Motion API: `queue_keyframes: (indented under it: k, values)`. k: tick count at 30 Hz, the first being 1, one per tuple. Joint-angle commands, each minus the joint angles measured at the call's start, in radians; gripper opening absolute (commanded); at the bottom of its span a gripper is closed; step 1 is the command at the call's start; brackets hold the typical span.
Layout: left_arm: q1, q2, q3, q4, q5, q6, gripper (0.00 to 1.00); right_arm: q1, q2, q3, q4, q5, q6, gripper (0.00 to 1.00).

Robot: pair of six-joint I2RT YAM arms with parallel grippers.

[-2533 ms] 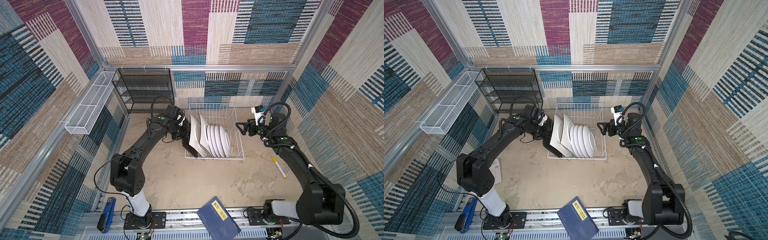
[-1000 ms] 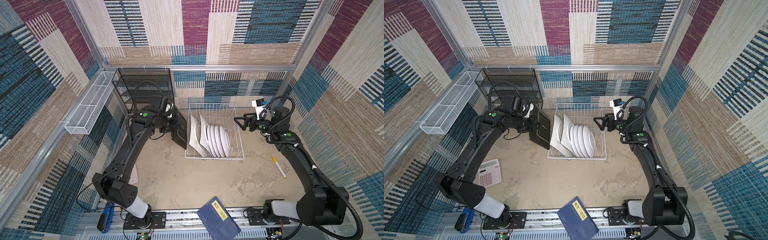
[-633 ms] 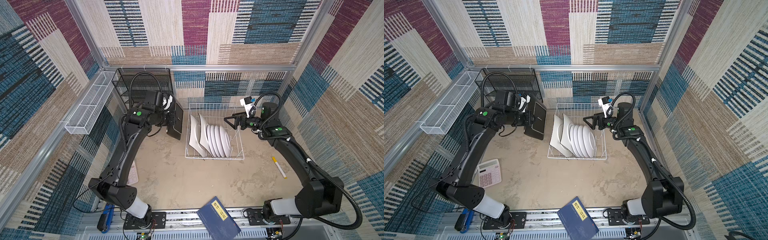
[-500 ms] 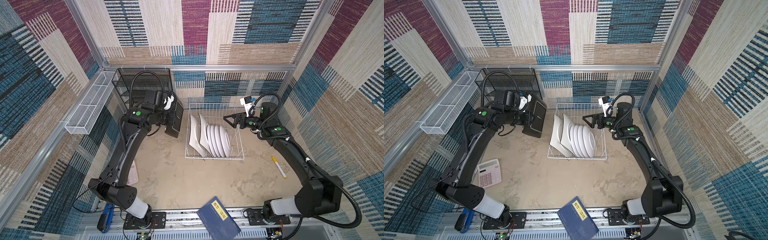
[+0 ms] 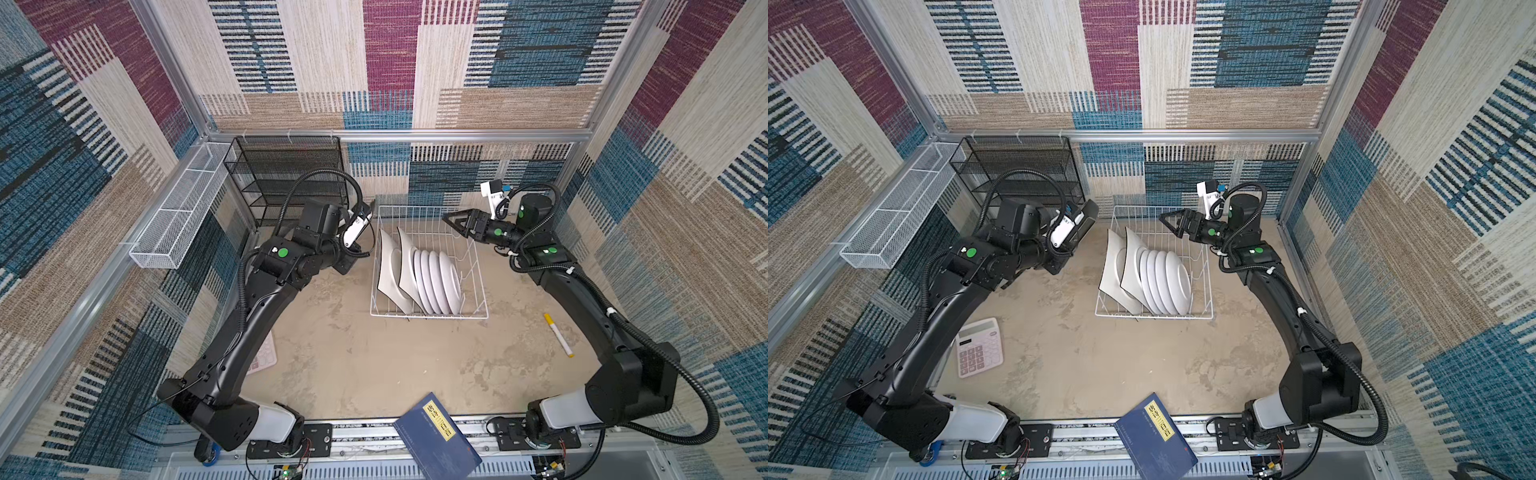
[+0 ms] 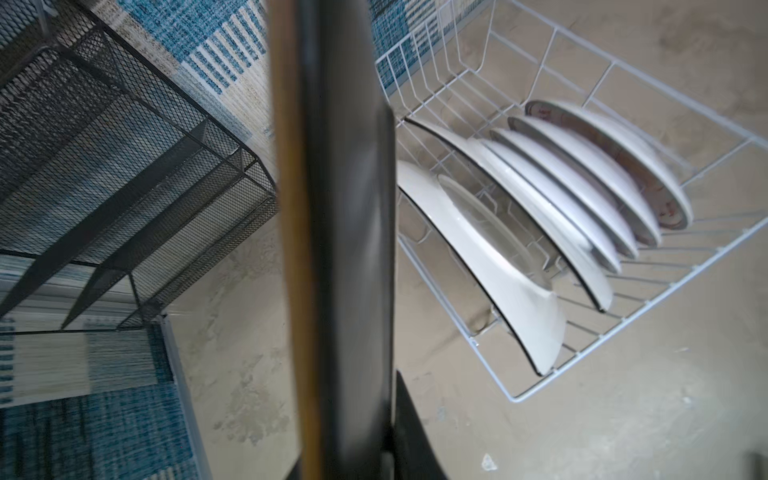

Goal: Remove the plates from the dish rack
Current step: 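Lift the dark plate with the left gripper while the right gripper approaches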

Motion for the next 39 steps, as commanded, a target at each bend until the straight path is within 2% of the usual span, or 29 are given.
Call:
queue_keyframes:
  k: [1, 7, 10, 15, 21, 28, 32, 39]
  values:
    - [-0.032, -0.027, -0.050, 0.298, -0.126, 0.162, 0.00, 0.020, 0.025, 0.047, 0.012, -0.016, 0.077, 0.99]
    - [-0.109, -0.063, -0.216, 0.598, -0.293, 0.373, 0.00, 0.073, 0.105, 0.144, -0.052, -0.001, 0.100, 0.97]
    - [-0.132, -0.084, -0.299, 0.753, -0.339, 0.491, 0.00, 0.105, 0.128, 0.163, -0.064, 0.014, 0.107, 0.96]
    - [-0.155, -0.108, -0.407, 0.932, -0.328, 0.633, 0.00, 0.141, 0.163, 0.188, -0.084, 0.035, 0.120, 0.94]
    - [-0.172, -0.106, -0.482, 1.020, -0.314, 0.754, 0.00, 0.154, 0.193, 0.203, -0.102, 0.045, 0.128, 0.92]
    - [-0.178, -0.108, -0.539, 1.088, -0.337, 0.779, 0.00, 0.157, 0.195, 0.219, -0.118, 0.073, 0.120, 0.90]
    - [-0.175, -0.110, -0.547, 1.070, -0.345, 0.766, 0.00, 0.156, 0.150, 0.190, -0.118, 0.156, 0.112, 0.94]
    - [-0.173, -0.109, -0.545, 1.040, -0.345, 0.753, 0.00, 0.156, 0.116, 0.169, -0.139, 0.181, 0.089, 0.96]
